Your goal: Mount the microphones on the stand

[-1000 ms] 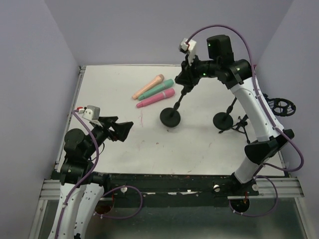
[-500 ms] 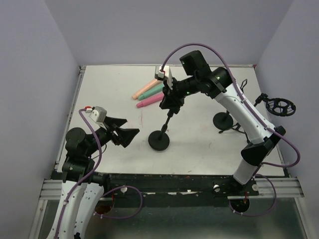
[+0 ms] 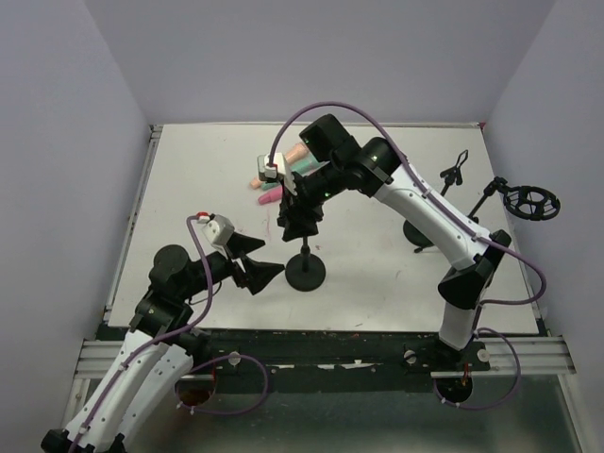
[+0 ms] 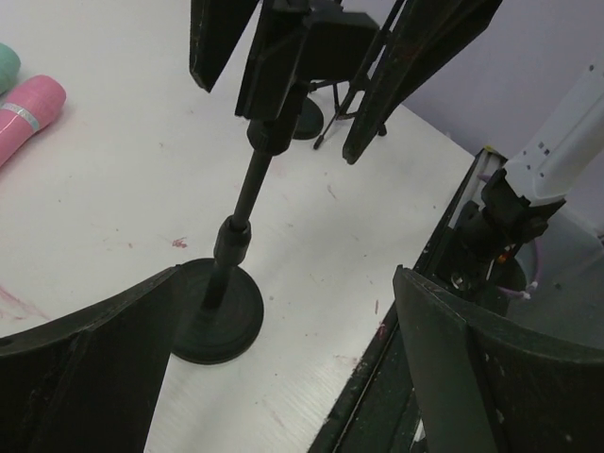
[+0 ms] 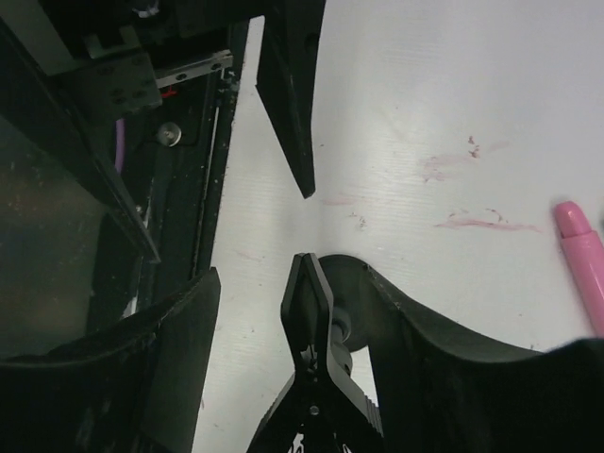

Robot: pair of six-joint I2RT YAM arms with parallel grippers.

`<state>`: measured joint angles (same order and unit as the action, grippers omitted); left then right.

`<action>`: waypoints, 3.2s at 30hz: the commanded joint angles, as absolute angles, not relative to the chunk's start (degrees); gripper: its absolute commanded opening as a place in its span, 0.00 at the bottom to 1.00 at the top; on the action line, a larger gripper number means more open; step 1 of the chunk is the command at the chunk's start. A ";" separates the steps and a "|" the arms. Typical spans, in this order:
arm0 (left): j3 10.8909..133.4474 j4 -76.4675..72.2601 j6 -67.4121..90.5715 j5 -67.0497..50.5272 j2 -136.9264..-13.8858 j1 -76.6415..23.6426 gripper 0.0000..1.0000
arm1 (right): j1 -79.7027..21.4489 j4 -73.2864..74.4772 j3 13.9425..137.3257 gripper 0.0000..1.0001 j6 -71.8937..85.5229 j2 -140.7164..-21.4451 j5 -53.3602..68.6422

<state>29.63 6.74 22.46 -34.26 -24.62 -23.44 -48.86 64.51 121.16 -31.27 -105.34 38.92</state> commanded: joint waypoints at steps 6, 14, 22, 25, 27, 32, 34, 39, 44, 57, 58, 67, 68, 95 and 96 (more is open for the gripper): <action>18.99 -7.02 13.71 -23.21 -19.86 -30.40 0.94 | -48.60 69.70 125.33 0.84 -31.29 -102.22 43.77; 18.55 -17.56 8.54 -14.86 -32.06 -38.40 0.87 | -45.62 71.54 126.65 0.86 -32.08 -98.71 44.12; 19.77 -31.02 1.85 -14.50 -47.00 -41.83 0.75 | -32.18 69.36 117.80 0.88 -32.26 -91.60 52.37; 19.69 -35.32 1.32 -14.50 -50.79 -42.36 0.70 | -28.49 65.49 108.49 0.88 -31.38 -86.85 55.01; 19.16 -38.48 1.76 -14.15 -52.37 -42.63 0.66 | -26.12 62.68 102.86 0.89 -30.41 -83.78 56.51; 18.55 -45.16 2.46 -13.19 -55.89 -43.94 0.61 | -23.12 57.31 91.43 0.91 -30.41 -78.85 58.09; 18.54 -47.27 2.55 -12.40 -57.30 -44.47 0.60 | -22.68 55.55 87.82 0.91 -30.85 -77.61 58.45; 19.42 -50.97 2.90 -11.60 -61.61 -44.65 0.47 | -21.97 51.60 80.78 0.91 -31.46 -75.24 59.59; 20.91 -51.59 2.99 -11.78 -63.19 -44.91 0.16 | -21.18 50.10 77.70 0.91 -31.38 -73.92 60.20; 34.00 -54.66 6.68 -21.88 -72.58 -45.00 0.00 | -18.63 44.83 69.71 0.91 -31.90 -70.84 58.27; 35.32 -54.93 7.03 -22.41 -74.25 -45.00 0.00 | -18.20 44.22 69.00 0.91 -31.82 -70.58 57.92; 45.69 -55.99 6.24 -23.12 -88.49 -45.00 0.00 | -14.51 39.91 62.94 0.92 -31.29 -67.59 57.66; 46.40 -55.90 6.07 -22.85 -89.64 -45.00 0.00 | -14.15 39.64 62.15 0.91 -31.29 -67.41 57.74; 34.09 -19.12 12.91 -27.51 -66.02 -31.66 0.82 | -9.93 33.93 48.43 0.92 -35.86 -64.42 60.38; 35.67 -14.37 13.09 -27.60 -65.05 -28.94 0.83 | -9.93 33.93 48.43 0.92 -35.86 -64.42 60.21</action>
<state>31.27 -38.70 9.26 -24.64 -69.65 -36.82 -10.37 36.07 49.39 -33.98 -65.45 60.66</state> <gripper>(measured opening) 0.822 0.920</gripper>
